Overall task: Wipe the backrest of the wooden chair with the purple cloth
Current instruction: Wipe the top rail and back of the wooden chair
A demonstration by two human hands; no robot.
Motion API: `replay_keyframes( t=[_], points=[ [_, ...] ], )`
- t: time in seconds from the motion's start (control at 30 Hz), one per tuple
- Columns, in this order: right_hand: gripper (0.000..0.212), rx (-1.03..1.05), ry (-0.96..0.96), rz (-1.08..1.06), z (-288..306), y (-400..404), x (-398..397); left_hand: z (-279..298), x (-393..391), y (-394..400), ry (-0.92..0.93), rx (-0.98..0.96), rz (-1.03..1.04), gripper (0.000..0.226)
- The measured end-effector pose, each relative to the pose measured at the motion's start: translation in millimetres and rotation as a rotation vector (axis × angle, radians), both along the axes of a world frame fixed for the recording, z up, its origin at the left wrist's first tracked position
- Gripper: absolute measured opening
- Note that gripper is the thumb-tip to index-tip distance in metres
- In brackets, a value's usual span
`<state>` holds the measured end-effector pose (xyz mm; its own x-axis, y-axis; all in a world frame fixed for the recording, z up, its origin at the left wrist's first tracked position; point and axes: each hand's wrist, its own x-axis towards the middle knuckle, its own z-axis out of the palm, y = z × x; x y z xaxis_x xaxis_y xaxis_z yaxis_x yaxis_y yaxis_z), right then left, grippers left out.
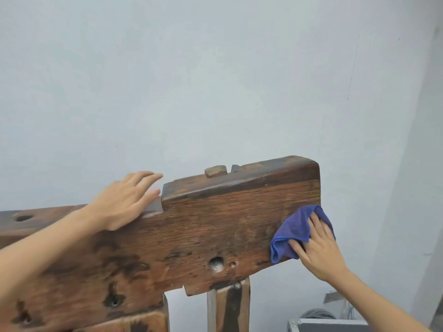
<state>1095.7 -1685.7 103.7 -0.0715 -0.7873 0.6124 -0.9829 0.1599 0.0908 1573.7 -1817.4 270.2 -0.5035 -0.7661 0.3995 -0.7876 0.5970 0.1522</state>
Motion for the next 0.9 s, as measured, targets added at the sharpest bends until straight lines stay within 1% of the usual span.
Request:
replay_keyframes(
  t=[0.07, 0.1, 0.17, 0.23, 0.3, 0.37, 0.43, 0.5, 0.57, 0.67, 0.73, 0.8, 0.83, 0.9],
  points=[
    [0.083, -0.023, -0.037, 0.015, 6, -2, 6, -5, 27, -6, -0.007, 0.159, 0.144, 0.092],
    [0.082, -0.052, -0.087, 0.032, 13, -5, 13, -7, 31, -8, -0.044, 0.203, 0.190, 0.096],
    [0.077, -0.126, -0.201, 0.067, 32, -17, 33, -6, 25, -9, -0.132, 0.202, 0.198, 0.098],
    [0.074, -0.210, -0.237, 0.099, 58, -33, 64, -5, 18, -8, -0.131, 0.227, 0.189, 0.090],
    [0.067, -0.339, -0.176, 0.150, 83, -48, 99, -4, 18, -10, -0.102, 0.258, 0.223, 0.081],
    [0.059, -0.483, -0.109, 0.202, 98, -62, 133, -4, 18, -9, -0.099, 0.253, 0.246, 0.079],
    [0.052, -0.591, -0.042, 0.280, 100, -71, 169, -4, 17, -7, -0.096, 0.243, 0.256, 0.077],
    [0.051, -0.628, 0.029, 0.392, 87, -76, 201, -3, 16, -5, -0.093, 0.227, 0.262, 0.078],
    [0.049, -0.552, 0.130, 0.518, 62, -78, 221, -2, 17, -4, -0.093, 0.203, 0.268, 0.077],
    [0.045, -0.304, 0.358, 0.702, 15, -72, 216, -3, 18, -2, -0.096, 0.197, 0.265, 0.070],
    [0.055, -0.098, 0.486, 0.784, -16, -61, 190, -4, 18, -2, -0.083, 0.184, 0.267, 0.068],
    [0.067, 0.094, 0.527, 0.759, -37, -45, 152, -5, 18, -3, -0.074, 0.169, 0.274, 0.068],
    [0.066, 0.160, 0.520, 0.720, -42, -37, 132, -6, 19, -3, -0.070, 0.165, 0.280, 0.067],
    [0.054, 0.203, 0.493, 0.608, -44, -21, 99, -8, 19, -3, -0.064, 0.158, 0.287, 0.066]
  ],
)
